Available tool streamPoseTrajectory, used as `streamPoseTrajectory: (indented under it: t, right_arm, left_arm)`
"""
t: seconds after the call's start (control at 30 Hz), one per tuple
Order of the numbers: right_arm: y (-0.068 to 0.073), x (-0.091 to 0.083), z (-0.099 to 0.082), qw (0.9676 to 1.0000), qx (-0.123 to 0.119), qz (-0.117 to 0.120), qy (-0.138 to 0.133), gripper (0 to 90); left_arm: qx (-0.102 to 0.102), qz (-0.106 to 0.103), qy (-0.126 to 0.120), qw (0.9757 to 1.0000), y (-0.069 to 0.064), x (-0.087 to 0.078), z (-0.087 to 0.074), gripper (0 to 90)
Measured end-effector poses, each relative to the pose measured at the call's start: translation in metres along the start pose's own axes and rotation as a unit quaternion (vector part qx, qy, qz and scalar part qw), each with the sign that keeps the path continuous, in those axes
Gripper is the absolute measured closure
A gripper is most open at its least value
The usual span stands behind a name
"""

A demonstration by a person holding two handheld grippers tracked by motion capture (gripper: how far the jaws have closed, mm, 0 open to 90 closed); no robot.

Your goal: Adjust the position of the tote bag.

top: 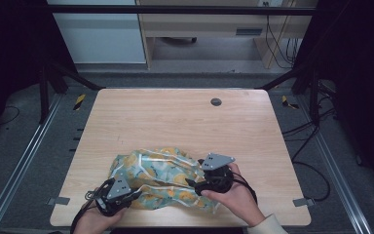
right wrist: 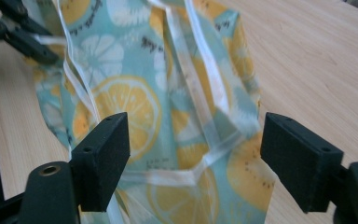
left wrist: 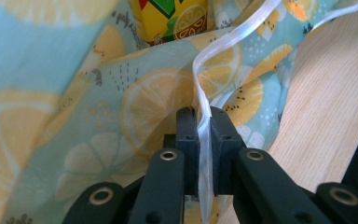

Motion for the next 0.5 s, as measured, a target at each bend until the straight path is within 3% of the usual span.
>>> streamPoseTrajectory:
  t: [0.07, 0.17, 0.33, 0.5]
  right_arm:
    - [0.000, 0.004, -0.007, 0.9998, -0.009, -0.008, 0.013, 21.0]
    - [0.003, 0.008, -0.013, 0.9997, -0.011, 0.004, 0.021, 19.0]
    - [0.014, 0.004, -0.005, 0.9999, -0.016, 0.006, 0.000, 14.4]
    - [0.022, 0.017, -0.007, 0.9993, -0.022, -0.010, 0.028, 14.6]
  left_arm:
    - [-0.002, -0.001, -0.003, 1.0000, -0.001, -0.001, -0.001, 84.2]
    - [-0.007, -0.003, -0.004, 1.0000, 0.000, -0.001, -0.001, 84.0]
    - [-0.011, -0.006, -0.013, 0.9998, -0.002, -0.002, 0.001, 84.0]
    - [-0.002, -0.002, -0.007, 1.0000, -0.002, -0.001, 0.001, 83.9]
Point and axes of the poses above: each handheld gripper's, and its own axes: x roughly forward along the jaws, z roughly out of its top, y roughly to its left, the point moved 5 cm from there along x, roughly forward along the jaws, and after that the axes turned 10 degrees about x, right-handed, at the moved point
